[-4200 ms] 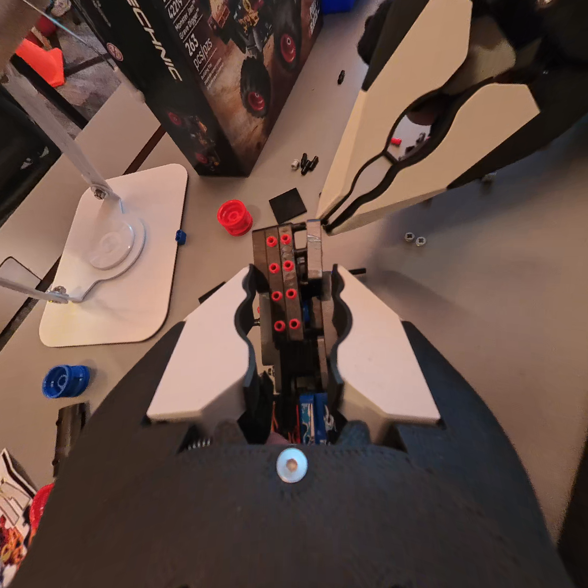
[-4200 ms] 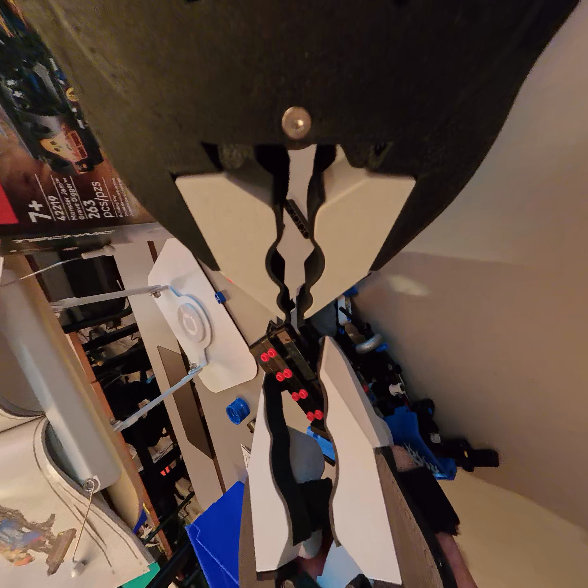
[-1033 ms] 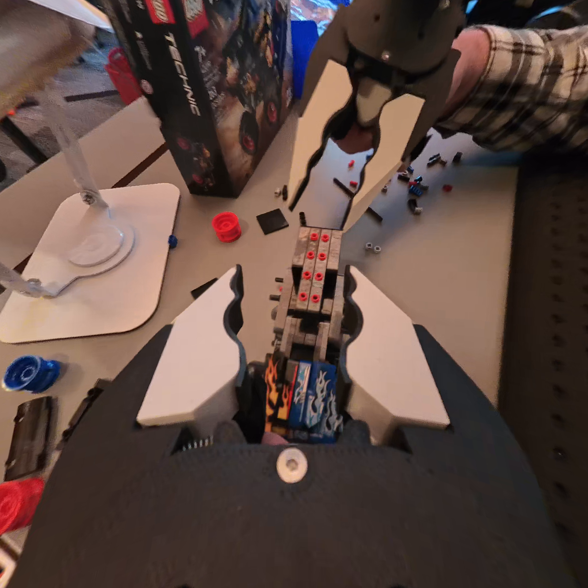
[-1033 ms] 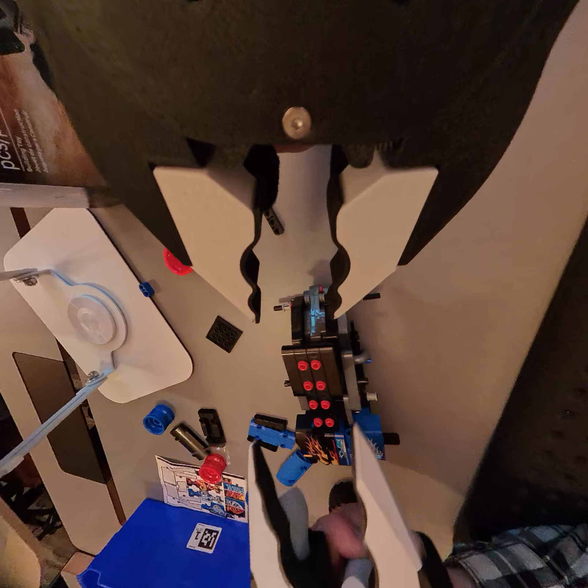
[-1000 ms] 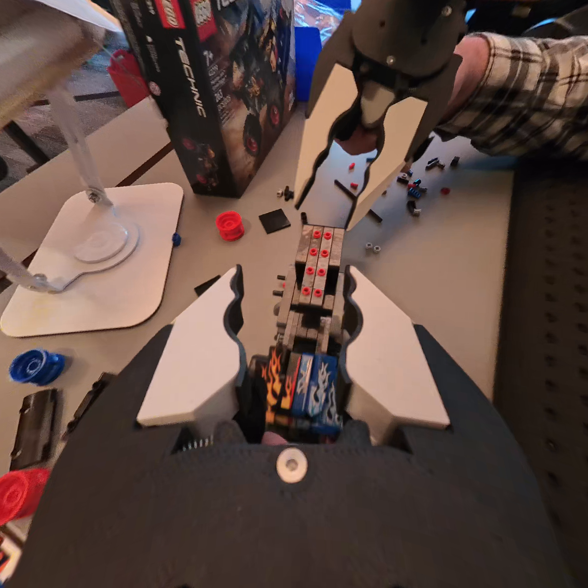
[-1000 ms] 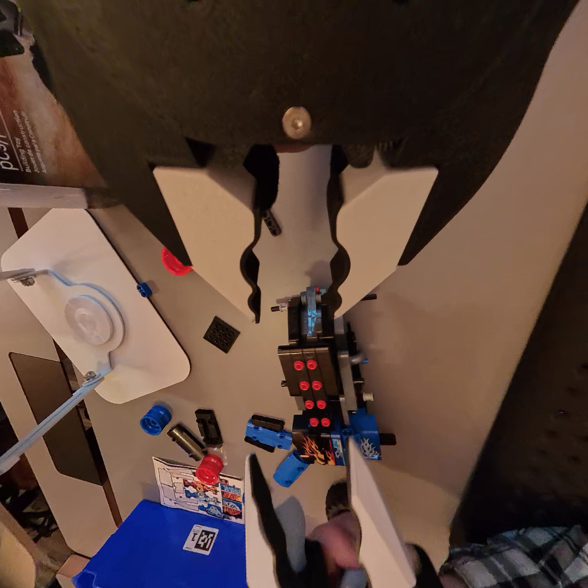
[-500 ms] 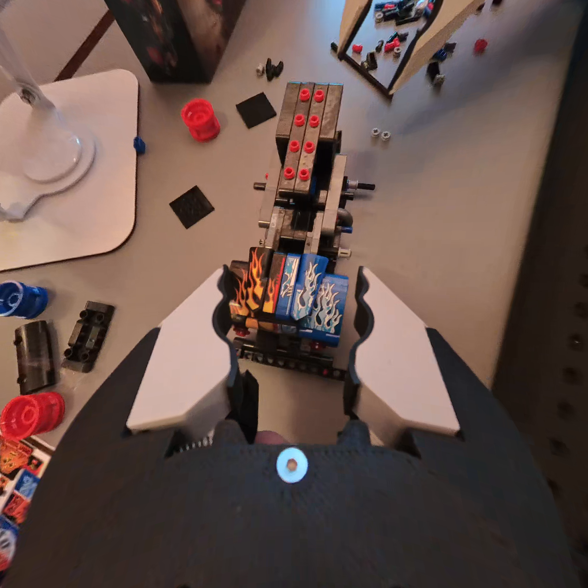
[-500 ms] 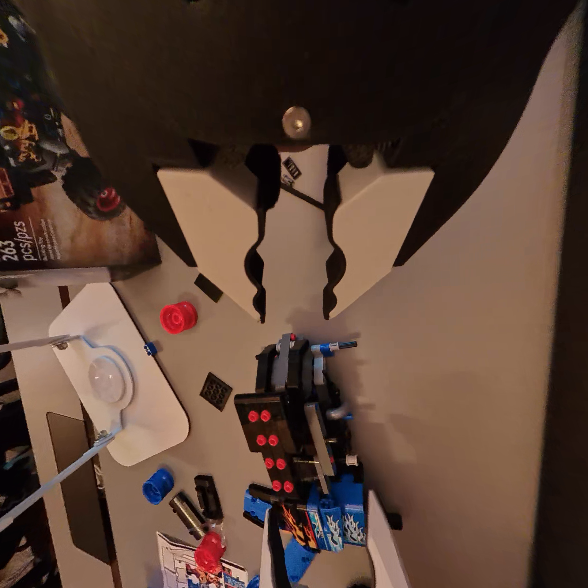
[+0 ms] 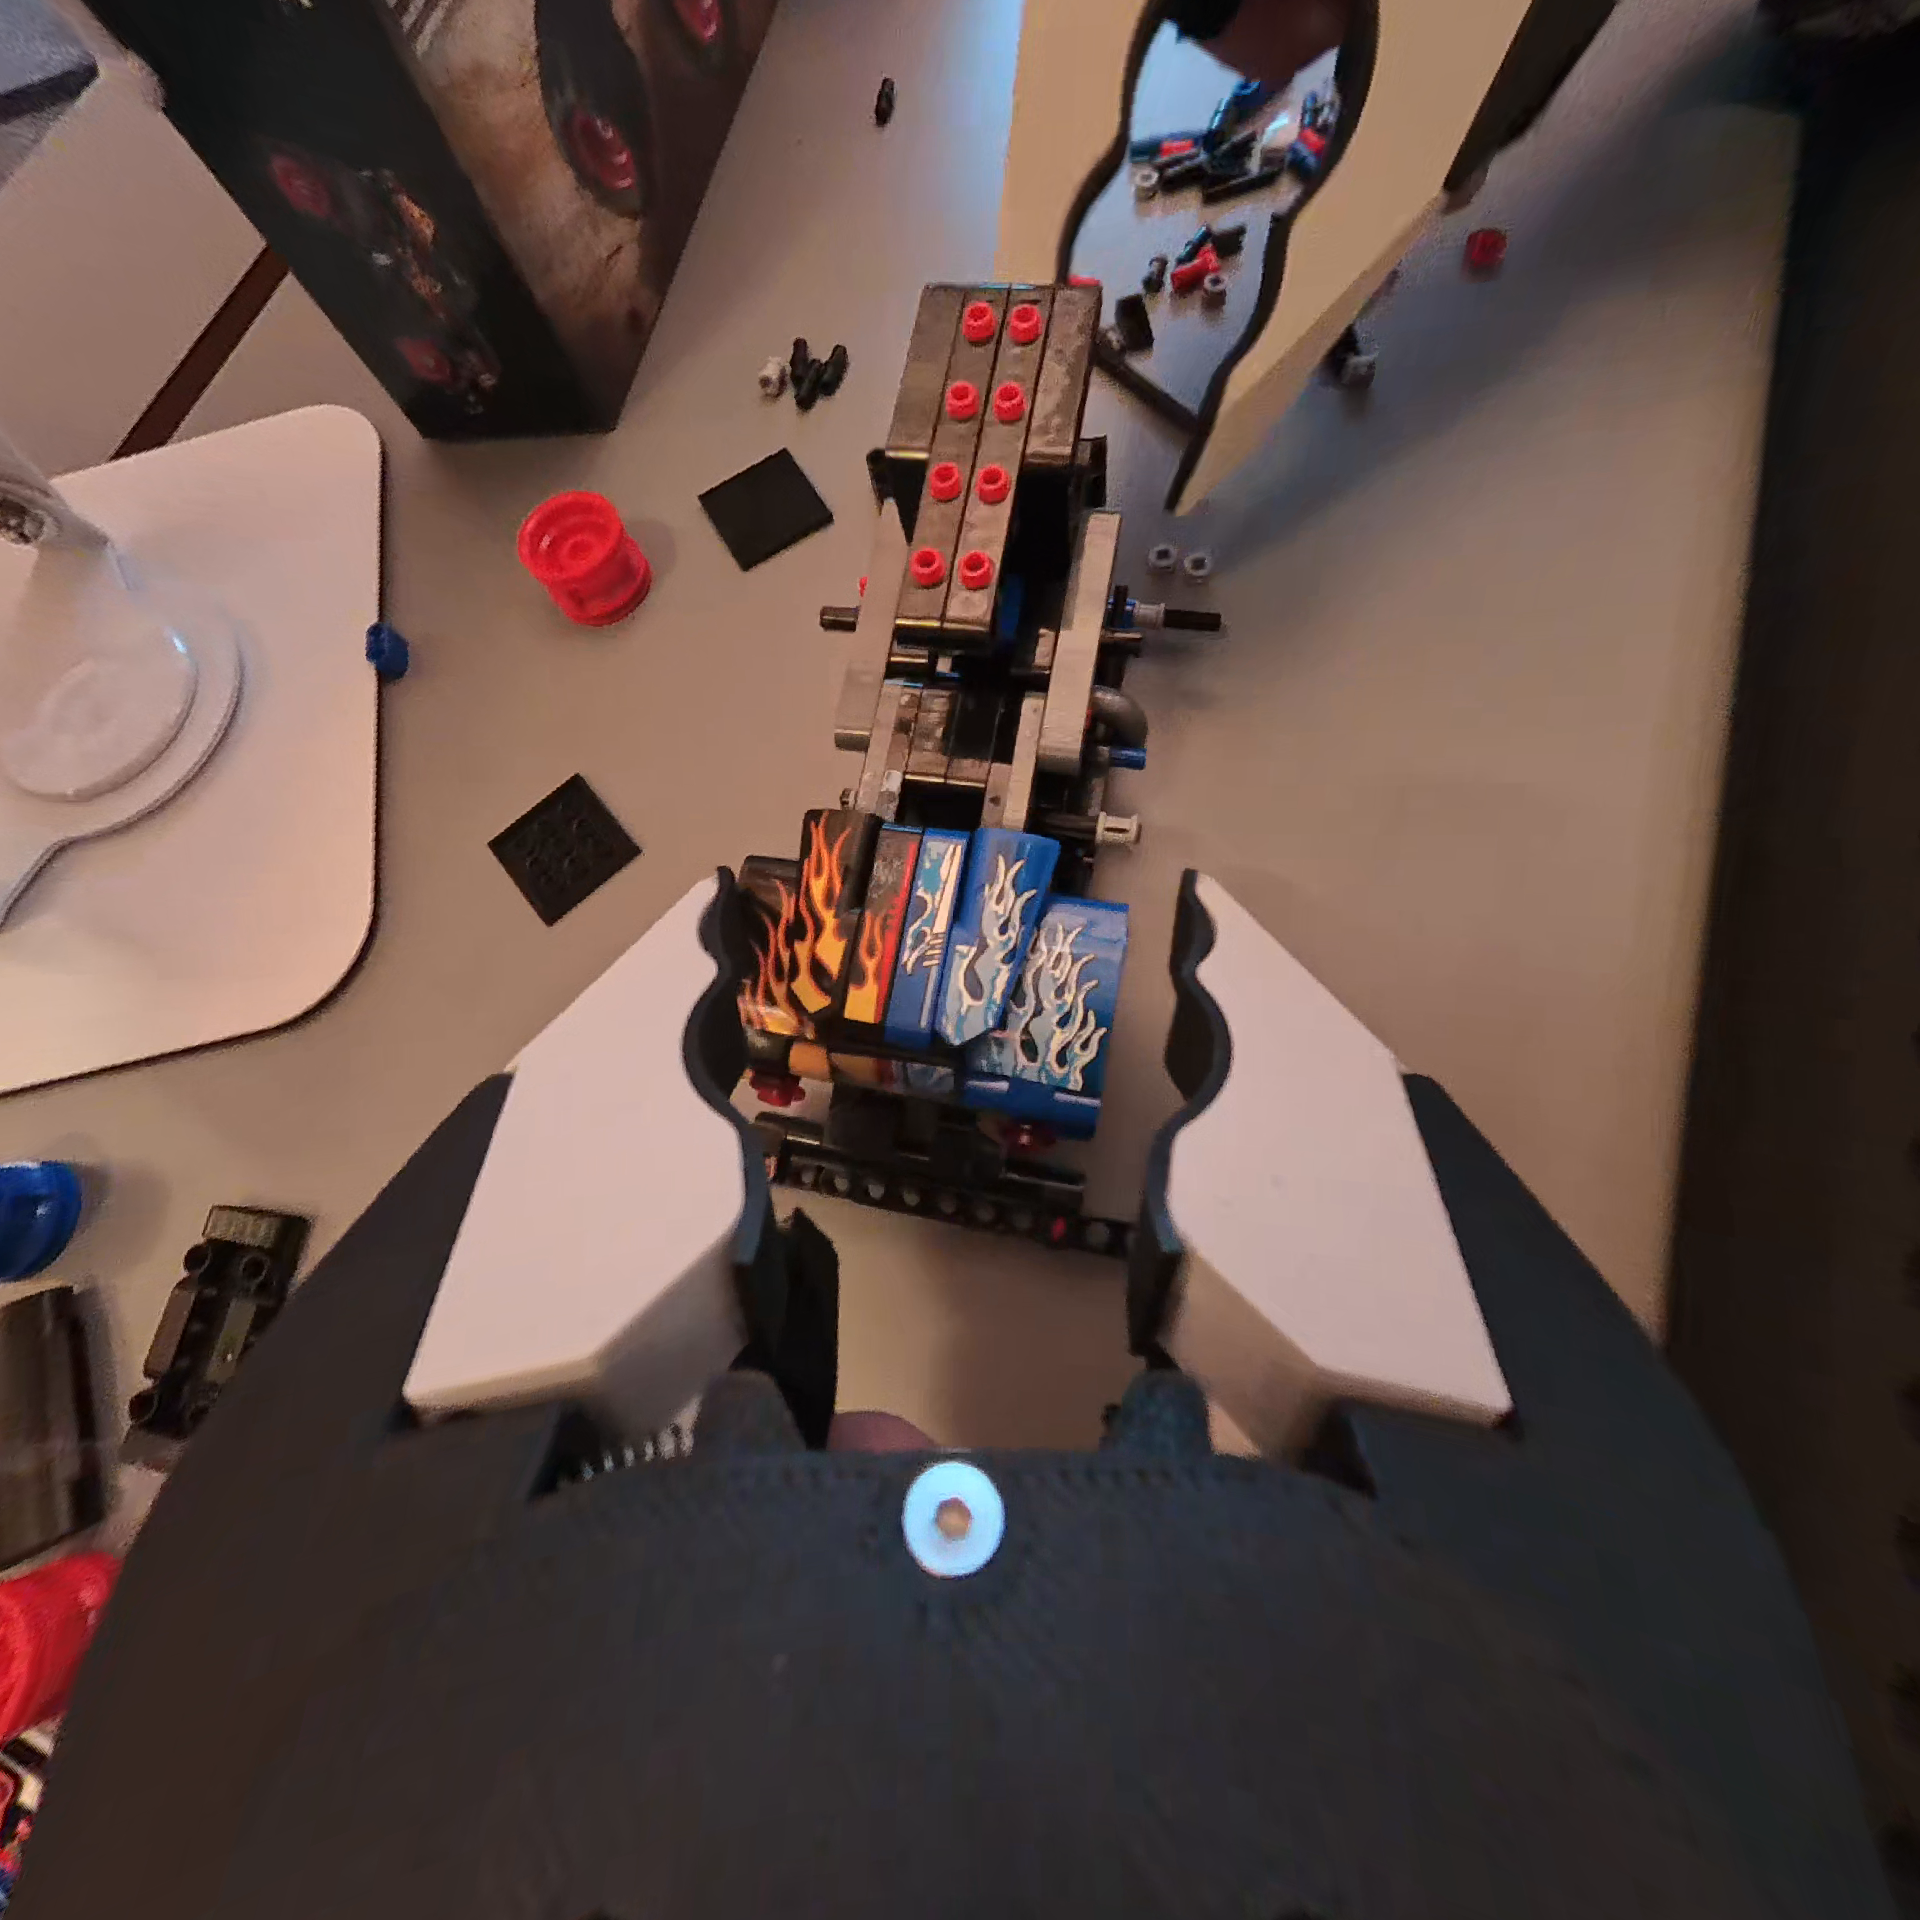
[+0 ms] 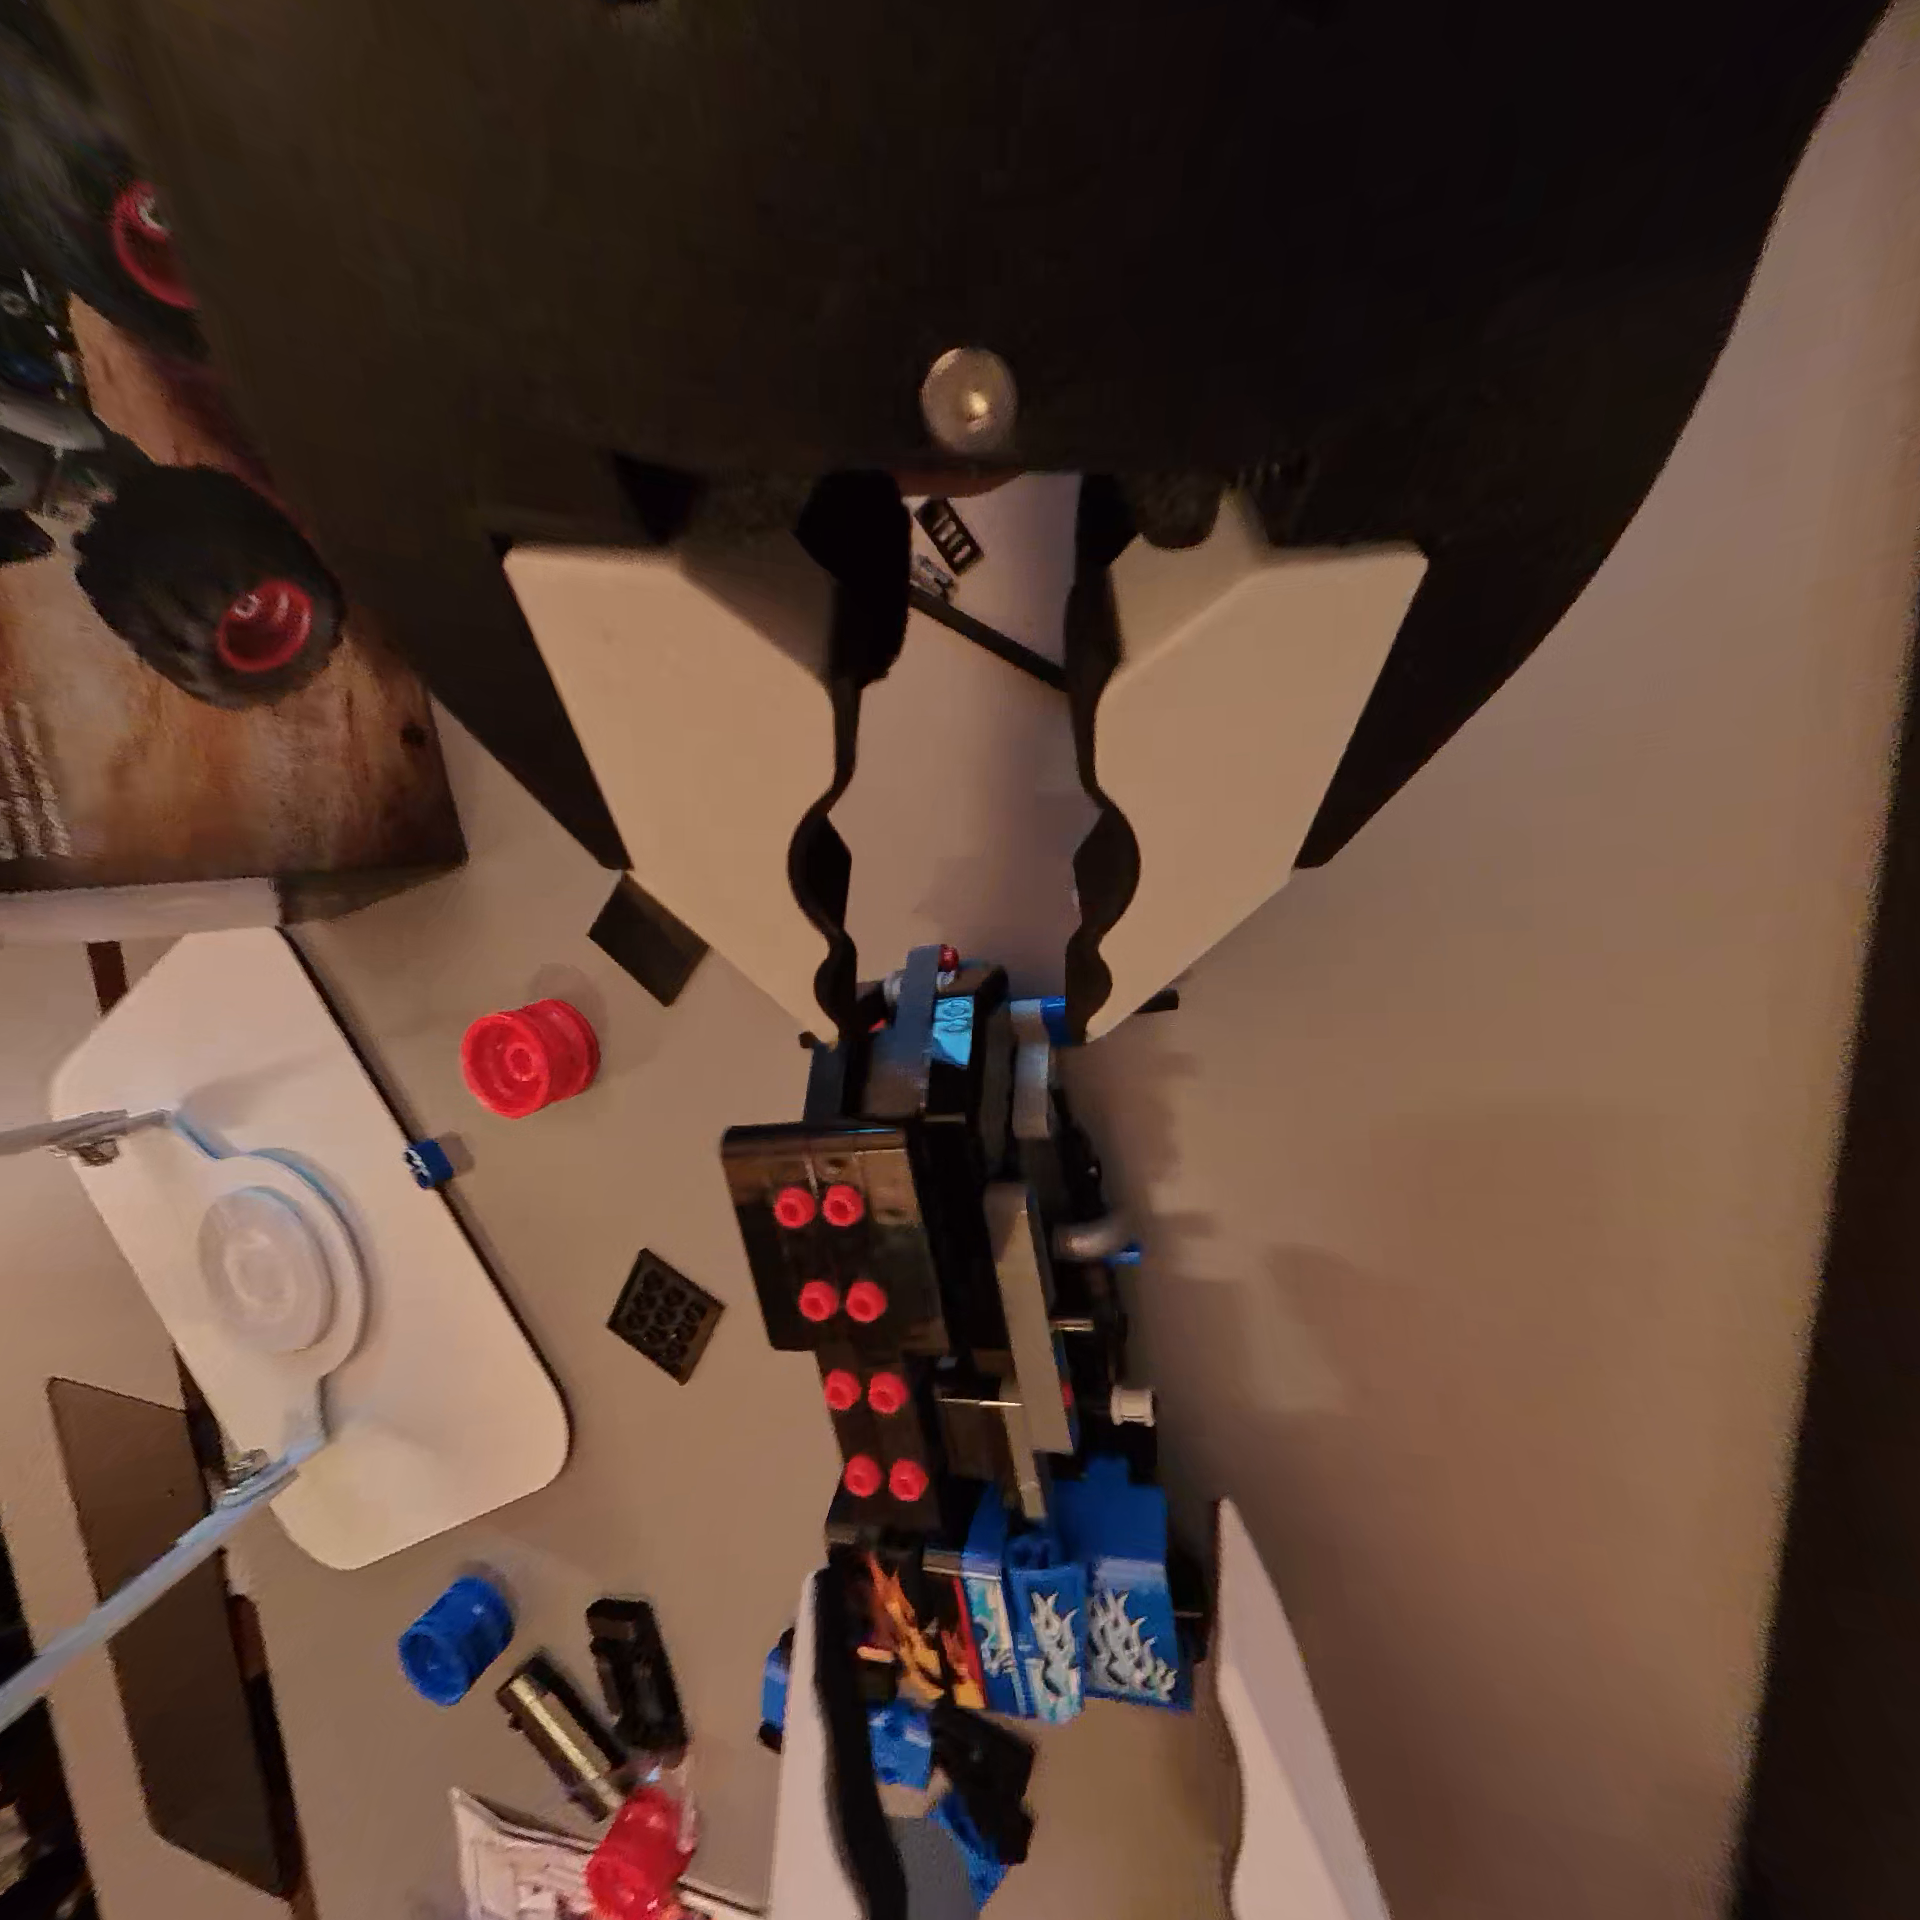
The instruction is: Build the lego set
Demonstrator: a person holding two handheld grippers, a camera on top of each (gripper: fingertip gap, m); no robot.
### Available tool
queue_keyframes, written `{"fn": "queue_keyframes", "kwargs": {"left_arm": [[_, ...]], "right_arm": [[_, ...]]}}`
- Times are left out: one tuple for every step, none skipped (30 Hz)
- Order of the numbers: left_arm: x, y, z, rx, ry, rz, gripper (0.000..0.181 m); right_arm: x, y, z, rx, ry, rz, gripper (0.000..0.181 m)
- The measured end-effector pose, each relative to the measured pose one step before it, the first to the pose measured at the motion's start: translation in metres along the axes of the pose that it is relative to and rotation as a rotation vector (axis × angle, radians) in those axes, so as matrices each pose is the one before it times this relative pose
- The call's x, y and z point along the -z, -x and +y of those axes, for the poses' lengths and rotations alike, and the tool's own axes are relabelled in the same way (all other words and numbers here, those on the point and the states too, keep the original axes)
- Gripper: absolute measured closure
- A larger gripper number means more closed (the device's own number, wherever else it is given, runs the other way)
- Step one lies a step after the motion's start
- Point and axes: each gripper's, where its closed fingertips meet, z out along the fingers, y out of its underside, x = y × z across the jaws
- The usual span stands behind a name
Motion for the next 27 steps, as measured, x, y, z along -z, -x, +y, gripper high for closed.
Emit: {"fn": "queue_keyframes", "kwargs": {"left_arm": [[-0.00013,-0.00063,0.00021,-0.0022,0.0003,0.0012,0.099],[0.00078,-0.00059,-0.00002,0.0039,-0.0023,0.0037,0.099],[0.001,-0.00154,0.0,0.0051,-0.0026,0.0099,0.099],[0.00152,-0.00213,0.00035,0.0015,-0.0006,0.0102,0.1],[0.00159,-0.00218,0.00045,-0.0009,0.0026,0.0065,0.102],[0.00146,-0.00185,0.00075,-0.0045,0.0053,0.0012,0.105],[0.00093,-0.00191,0.00078,-0.0064,0.0053,0.0007,0.104],[0.00084,-0.00236,0.00067,-0.001,0.0039,0.0059,0.103],[0.00126,-0.00183,0.00123,0.0076,0.0059,0.0062,0.1],[0.00239,-0.00123,0.00118,0.0027,0.0046,0.0027,0.099],[0.00262,0.00072,0.00139,-0.0031,0.0027,-0.0085,0.101],[0.002,0.00364,0.00023,-0.0022,-0.0064,-0.0224,0.1],[0.00053,0.00308,0.0003,0.0018,-0.006,-0.0143,0.098],[-0.00116,0.00112,0.00137,0.0021,0.0041,-0.0004,0.096],[-0.00235,0.00175,0.00223,-0.0034,0.0111,-0.0065,0.095],[-0.00324,0.00069,0.00331,-0.0039,0.0199,-0.0029,0.093],[-0.0035,-0.00207,0.00346,-0.0006,0.0225,0.0099,0.093],[-0.00338,-0.00221,0.00232,-0.0035,0.0179,0.0072,0.094],[-0.00313,-0.00281,0.00194,-0.0045,0.0179,0.0067,0.094],[-0.00199,-0.00141,0.00092,-0.0036,0.0151,-0.0057,0.09],[0.00024,-0.00142,0.00082,-0.004,0.0157,-0.0033,0.089],[0.00104,-0.00195,0.0002,-0.0012,0.0058,0.0053,0.092],[0.00098,-0.00281,-0.00071,0.0045,-0.0054,0.0145,0.094],[0.00079,-0.00344,-0.00023,0.0056,-0.0035,0.0174,0.095],[0.00073,-0.0026,0.00046,0.001,0.0022,0.0092,0.095],[0.00069,-0.00168,0.00077,-0.0004,0.0051,0.0035,0.096],[0.00058,-0.00106,0.00083,0.0025,0.0041,0.0028,0.096]], "right_arm": [[0.00192,-0.0023,-0.00005,-0.0038,-0.0012,0.0135,0.142],[0.00096,-0.00295,-0.00037,-0.0035,-0.0015,0.0187,0.142],[0.00008,-0.00349,-0.00177,-0.0064,-0.0098,0.0227,0.143],[-0.0013,-0.00207,-0.00197,-0.0117,-0.0099,0.0114,0.145],[-0.00284,-0.00041,-0.00127,-0.0099,-0.0064,0.0011,0.146],[-0.00405,-0.00142,-0.00054,-0.0061,-0.0053,0.0104,0.146],[-0.00502,0.00014,0.00052,0.0025,-0.0017,0.0028,0.149],[-0.00459,-0.00017,0.00013,0.0125,-0.0055,0.0076,0.147],[-0.00238,-0.00182,-0.00037,0.012,-0.0093,0.0139,0.146],[-0.00021,-0.00112,0.00088,0.0068,0.003,0.0008,0.146],[0.00113,-0.00097,0.00174,-0.001,0.0068,-0.0054,0.146],[0.00202,-0.00157,0.00079,-0.0088,-0.0054,-0.0017,0.145],[0.00228,-0.00011,0.00097,-0.0152,-0.0071,-0.0113,0.145],[0.00245,0.00128,0.00193,-0.0129,0.0028,-0.0181,0.143],[0.0028,0.0017,0.00121,-0.0014,0.0019,-0.0136,0.142],[0.0021,0.00366,0.00031,0.0039,-0.001,-0.022,0.142],[0.00022,0.00556,0.00095,-0.002,0.0047,-0.0322,0.142],[-0.00208,0.004,0.00169,-0.0028,0.0087,-0.0199,0.142],[-0.00393,0.00254,0.00103,0.0047,0.0044,-0.0069,0.142],[-0.00378,-0.00004,0.0006,0.0064,0.0028,0.0103,0.139],[-0.00134,-0.00252,-0.00047,0.0071,-0.0001,0.0196,0.141],[0.0,-0.00423,-0.00111,-0.01,-0.0031,0.02,0.149],[-0.00042,-0.00363,-0.00131,-0.0206,-0.0095,0.0121,0.155],[-0.00115,-0.00282,-0.00096,-0.0148,-0.011,0.0105,0.158],[-0.00192,-0.0031,-0.00116,-0.007,-0.0116,0.019,0.16],[-0.00308,-0.00303,-0.00108,-0.0054,-0.009,0.0224,0.161],[-0.00355,-0.00198,-0.00096,-0.004,-0.0049,0.017,0.158]]}}
